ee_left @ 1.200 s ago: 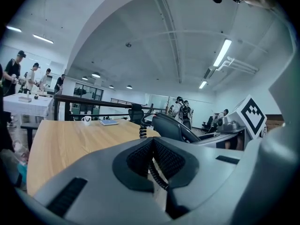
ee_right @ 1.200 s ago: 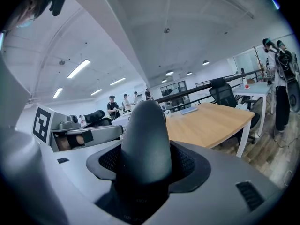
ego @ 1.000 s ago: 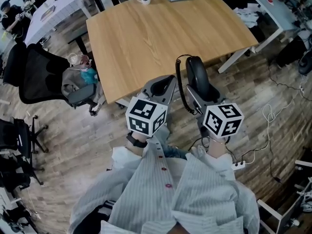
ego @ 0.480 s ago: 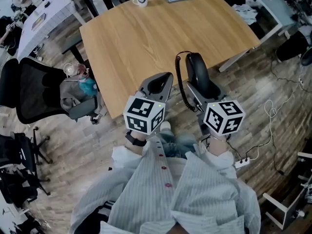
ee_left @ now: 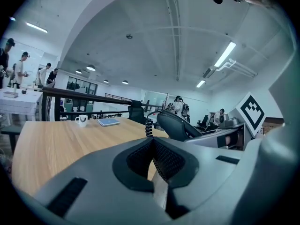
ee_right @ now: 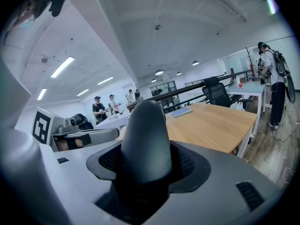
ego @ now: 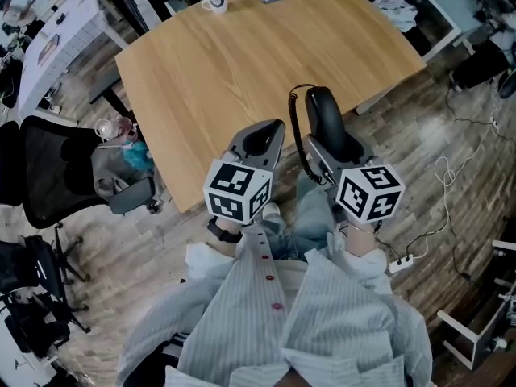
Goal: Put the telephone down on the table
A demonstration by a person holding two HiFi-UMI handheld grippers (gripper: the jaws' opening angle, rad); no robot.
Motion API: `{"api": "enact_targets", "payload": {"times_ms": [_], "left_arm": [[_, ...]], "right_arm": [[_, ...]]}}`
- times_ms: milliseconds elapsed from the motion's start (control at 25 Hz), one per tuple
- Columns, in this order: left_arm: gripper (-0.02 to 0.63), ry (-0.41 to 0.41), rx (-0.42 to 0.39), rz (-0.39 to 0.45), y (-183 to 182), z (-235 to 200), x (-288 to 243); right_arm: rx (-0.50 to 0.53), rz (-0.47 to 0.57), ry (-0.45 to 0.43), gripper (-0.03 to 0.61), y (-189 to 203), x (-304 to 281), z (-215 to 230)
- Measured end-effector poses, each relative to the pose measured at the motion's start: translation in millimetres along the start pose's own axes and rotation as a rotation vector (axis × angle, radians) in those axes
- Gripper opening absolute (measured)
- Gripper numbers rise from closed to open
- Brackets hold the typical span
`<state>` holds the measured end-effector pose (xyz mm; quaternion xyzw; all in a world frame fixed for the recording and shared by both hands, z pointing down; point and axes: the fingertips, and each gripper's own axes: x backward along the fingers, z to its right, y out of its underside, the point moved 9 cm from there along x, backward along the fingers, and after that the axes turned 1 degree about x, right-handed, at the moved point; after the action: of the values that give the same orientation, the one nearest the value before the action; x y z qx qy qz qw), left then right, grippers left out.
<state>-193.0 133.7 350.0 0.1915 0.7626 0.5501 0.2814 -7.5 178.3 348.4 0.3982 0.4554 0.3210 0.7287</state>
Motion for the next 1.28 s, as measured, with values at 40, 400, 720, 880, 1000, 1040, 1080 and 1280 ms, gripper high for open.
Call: {"api": "enact_targets", "payload": {"times_ms": [40, 400, 720, 880, 1000, 1040, 1080, 1280], "left_arm": [[0.009, -0.004, 0.001, 0.000, -1.5, -3.5, -7.0], [0.009, -0.058, 0.010, 0.005, -27.8, -37.9, -89.7], [0.009, -0.163, 0.022, 0.020, -62.5, -52.2, -170.0], [0.009, -0.219, 0.039, 0.036, -78.6, -60.8, -211.5], [0.009, -0.249, 0.051, 0.048, -87.5, -63.0, -242.5], [0.009, -0.259, 0.055, 0.051, -89.3, -62.5, -252.4], [0.009, -0.271, 0.060, 0.054, -90.6, -61.6, -261.8], [0.009, -0.313, 0.077, 0.061, -96.2, -60.6, -297.8]], "right_arm": [[0.001, -0.001, -0.002, 0.295, -3.8, -5.7, 6.0], [0.019, -0.029, -0.049, 0.295, -50.1, -66.8, 72.8], [0.050, -0.056, -0.140, 0.295, -108.3, -118.1, 148.9], [0.078, -0.077, -0.192, 0.295, -137.5, -145.3, 184.5], [0.106, -0.089, -0.228, 0.295, -156.1, -160.6, 207.9], [0.117, -0.094, -0.241, 0.295, -161.6, -165.0, 215.0], [0.129, -0.099, -0.255, 0.295, -166.7, -168.9, 222.0], [0.157, -0.122, -0.300, 0.295, -185.8, -186.7, 254.0]]}}
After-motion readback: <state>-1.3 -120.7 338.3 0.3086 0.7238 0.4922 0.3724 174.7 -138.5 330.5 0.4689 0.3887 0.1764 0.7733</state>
